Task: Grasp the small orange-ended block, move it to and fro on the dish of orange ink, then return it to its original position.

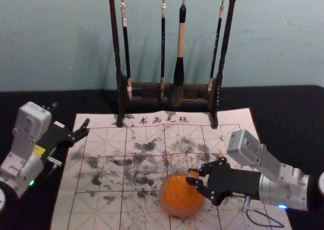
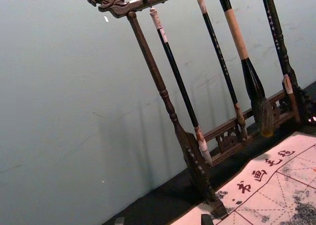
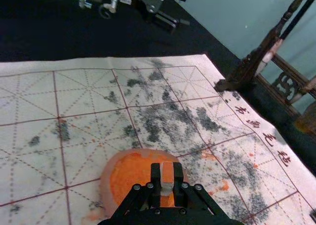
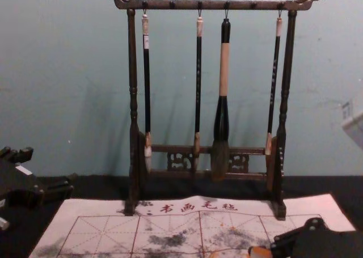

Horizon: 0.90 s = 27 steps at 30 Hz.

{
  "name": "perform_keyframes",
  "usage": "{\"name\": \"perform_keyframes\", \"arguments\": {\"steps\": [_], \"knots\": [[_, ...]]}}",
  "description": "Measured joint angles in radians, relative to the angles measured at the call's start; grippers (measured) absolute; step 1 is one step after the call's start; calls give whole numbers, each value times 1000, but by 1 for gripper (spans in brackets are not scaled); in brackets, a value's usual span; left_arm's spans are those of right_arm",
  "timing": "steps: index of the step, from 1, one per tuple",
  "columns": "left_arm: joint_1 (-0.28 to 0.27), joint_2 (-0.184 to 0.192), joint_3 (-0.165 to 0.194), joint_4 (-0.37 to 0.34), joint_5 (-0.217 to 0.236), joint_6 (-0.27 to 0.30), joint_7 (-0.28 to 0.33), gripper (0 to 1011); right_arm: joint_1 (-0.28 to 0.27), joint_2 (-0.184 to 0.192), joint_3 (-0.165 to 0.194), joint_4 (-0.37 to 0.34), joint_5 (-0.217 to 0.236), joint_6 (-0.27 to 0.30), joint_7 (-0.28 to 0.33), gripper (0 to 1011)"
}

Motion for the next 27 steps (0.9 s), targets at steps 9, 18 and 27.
{"name": "perform_keyframes", "arguments": {"steps": [9,18,27], "knots": [[0,0,0,0,0,0,0,1001,-19,17,-9,-40,17,-2,20,99],[0,0,0,0,0,0,0,1002,-10,8,-36,-39,12,-5,31,98],[0,0,0,0,0,0,0,1001,14,-12,-53,-9,0,-5,30,99]]}}
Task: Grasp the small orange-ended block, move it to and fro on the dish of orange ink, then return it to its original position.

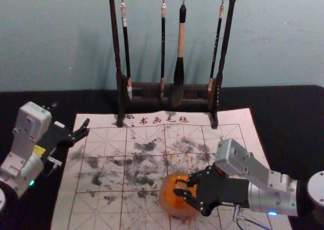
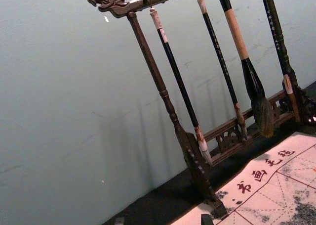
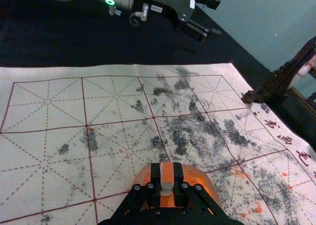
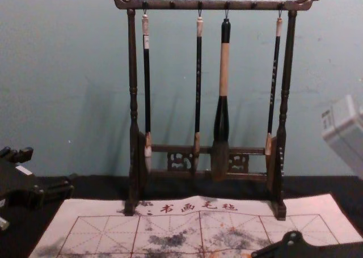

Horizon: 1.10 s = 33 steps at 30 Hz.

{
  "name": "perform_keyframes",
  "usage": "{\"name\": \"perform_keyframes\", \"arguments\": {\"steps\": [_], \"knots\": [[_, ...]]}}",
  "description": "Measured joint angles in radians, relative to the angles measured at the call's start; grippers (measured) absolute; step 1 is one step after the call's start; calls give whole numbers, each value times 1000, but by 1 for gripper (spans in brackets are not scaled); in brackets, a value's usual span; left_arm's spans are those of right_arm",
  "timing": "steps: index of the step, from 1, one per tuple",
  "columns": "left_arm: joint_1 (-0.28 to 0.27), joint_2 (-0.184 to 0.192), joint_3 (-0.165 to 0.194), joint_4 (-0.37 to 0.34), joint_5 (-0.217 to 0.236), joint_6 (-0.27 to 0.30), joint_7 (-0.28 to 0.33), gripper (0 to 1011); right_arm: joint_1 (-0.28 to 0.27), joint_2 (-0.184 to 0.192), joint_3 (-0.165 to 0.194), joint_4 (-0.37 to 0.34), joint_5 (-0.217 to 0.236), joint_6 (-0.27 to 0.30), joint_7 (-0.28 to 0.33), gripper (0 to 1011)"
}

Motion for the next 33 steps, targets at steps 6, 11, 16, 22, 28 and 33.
{"name": "perform_keyframes", "arguments": {"steps": [6,11,16,22,28,33], "knots": [[0,0,0,0,0,0,0,1001,14,-10,-5,20,-8,-2,-2,99],[0,0,0,0,0,0,0,1001,26,-18,-6,37,-13,-3,-7,99],[0,0,0,0,0,0,0,1001,34,-23,-5,49,-17,-2,-11,99],[0,0,0,0,0,0,0,1002,40,-26,-1,59,-18,4,-16,99],[0,0,0,0,0,0,0,1001,39,-21,8,58,-18,15,-22,99],[0,0,0,0,0,0,0,1001,27,-5,20,36,-13,34,-26,99]]}}
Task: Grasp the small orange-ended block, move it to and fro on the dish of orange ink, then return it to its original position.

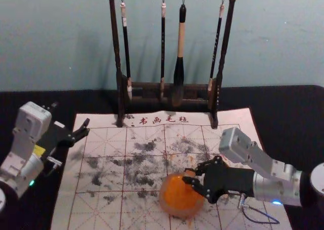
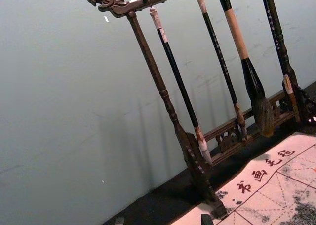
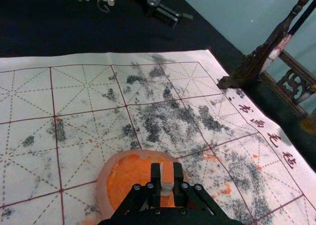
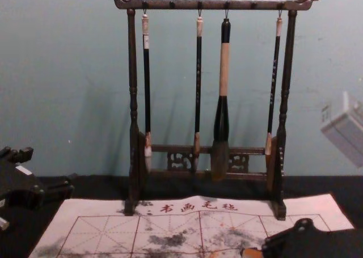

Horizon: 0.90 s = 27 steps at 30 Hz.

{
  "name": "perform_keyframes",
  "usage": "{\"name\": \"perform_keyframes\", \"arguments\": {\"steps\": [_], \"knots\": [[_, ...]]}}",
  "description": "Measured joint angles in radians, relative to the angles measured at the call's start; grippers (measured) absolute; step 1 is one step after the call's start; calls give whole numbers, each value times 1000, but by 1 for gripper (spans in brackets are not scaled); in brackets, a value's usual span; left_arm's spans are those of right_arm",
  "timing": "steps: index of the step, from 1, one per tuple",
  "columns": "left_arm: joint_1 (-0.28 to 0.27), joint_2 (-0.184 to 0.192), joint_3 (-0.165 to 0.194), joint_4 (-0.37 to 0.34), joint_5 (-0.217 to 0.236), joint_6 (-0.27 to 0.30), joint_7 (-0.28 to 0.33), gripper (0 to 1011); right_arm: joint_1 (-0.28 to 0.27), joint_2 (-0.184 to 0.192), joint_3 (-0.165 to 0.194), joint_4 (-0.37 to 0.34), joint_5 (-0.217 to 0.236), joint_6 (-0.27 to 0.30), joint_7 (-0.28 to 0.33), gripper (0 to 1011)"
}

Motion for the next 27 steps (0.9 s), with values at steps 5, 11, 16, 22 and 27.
{"name": "perform_keyframes", "arguments": {"steps": [5,11,16,22,27], "knots": [[0,0,0,0,0,0,0,1001,-16,17,8,-27,10,10,0,99],[0,0,0,0,0,0,0,1001,-39,33,22,-58,31,12,1,99],[0,0,0,0,0,0,0,1001,-53,45,35,-80,37,11,-12,99],[0,0,0,0,0,0,0,1001,-71,63,74,-114,55,24,-41,99],[0,0,0,0,0,0,0,1001,-88,78,118,-147,76,56,-76,99]]}}
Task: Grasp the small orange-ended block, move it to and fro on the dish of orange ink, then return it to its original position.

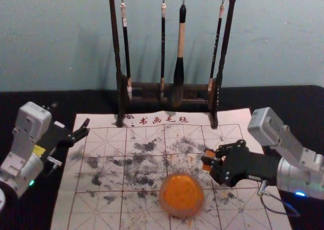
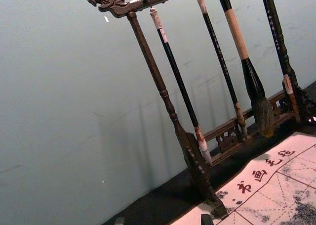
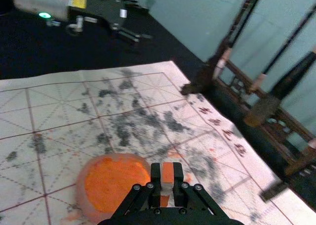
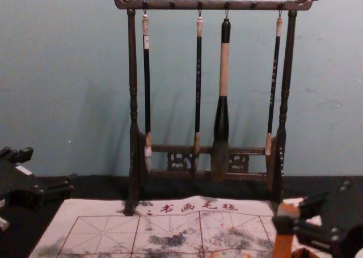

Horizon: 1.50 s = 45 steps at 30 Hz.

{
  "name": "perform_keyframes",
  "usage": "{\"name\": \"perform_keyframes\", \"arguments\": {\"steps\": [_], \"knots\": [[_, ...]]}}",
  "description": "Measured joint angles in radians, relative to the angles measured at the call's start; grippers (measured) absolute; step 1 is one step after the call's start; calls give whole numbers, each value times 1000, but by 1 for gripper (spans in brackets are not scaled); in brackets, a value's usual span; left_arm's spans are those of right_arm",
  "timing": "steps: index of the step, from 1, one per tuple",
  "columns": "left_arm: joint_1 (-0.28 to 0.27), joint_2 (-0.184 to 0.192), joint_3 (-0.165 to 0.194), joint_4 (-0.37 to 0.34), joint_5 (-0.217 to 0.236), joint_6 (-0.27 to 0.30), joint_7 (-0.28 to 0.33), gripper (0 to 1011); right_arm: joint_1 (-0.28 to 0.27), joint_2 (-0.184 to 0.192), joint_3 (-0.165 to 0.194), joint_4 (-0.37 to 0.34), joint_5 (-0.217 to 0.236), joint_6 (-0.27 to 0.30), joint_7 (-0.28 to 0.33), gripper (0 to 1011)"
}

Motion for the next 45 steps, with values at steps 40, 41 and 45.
{"name": "perform_keyframes", "arguments": {"steps": [40,41,45], "knots": [[0,0,0,0,0,0,0,1001,-34,-19,69,22,-18,102,-65,99],[0,0,0,0,0,0,0,1001,-34,-20,68,22,-18,102,-62,99],[0,0,0,0,0,0,0,1001,-32,-22,63,26,-21,102,-56,99]]}}
